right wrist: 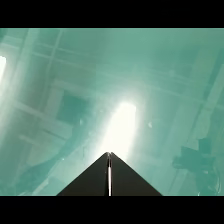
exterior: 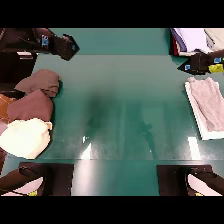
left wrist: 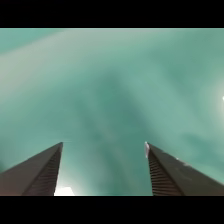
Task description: Fold the shirts.
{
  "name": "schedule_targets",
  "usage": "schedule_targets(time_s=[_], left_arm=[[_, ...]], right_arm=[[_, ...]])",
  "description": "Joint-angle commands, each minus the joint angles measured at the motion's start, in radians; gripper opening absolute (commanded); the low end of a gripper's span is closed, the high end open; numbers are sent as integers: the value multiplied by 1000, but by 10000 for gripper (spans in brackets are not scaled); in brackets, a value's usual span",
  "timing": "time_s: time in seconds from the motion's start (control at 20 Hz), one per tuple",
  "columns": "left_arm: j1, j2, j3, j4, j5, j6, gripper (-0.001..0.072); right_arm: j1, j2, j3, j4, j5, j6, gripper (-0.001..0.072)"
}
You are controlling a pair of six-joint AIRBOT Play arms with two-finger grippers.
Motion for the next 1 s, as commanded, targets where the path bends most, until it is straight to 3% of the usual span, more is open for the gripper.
schedule_targets(time_s=[0.0, 0.15, 0.35, 0.7, 0.75, 0.8, 0.85, 0.95], left_arm=[[64, -48, -25, 316, 26, -102, 615], [225, -138, -113, 291, 43, -171, 616], [369, -274, -269, 224, 161, -187, 616], [440, -436, -287, 153, 177, -187, 612], [440, -430, -285, 150, 174, -187, 519], [440, -417, -281, 149, 170, -187, 234], [440, -400, -271, 150, 167, -186, 26], [440, -340, -241, 150, 168, -186, 22]], right_arm=[[1, 0, 1, 0, 0, 1, 17], [1, 0, 1, 1, 0, 1, 16], [1, 0, 1, 1, -3, 1, 16], [1, 0, 1, 1, -3, 2, 16], [1, 0, 1, 2, -3, 2, 17], [1, 0, 1, 2, -3, 2, 17], [1, 0, 1, 2, -3, 2, 17], [1, 0, 2, 3, -4, 2, 16]])
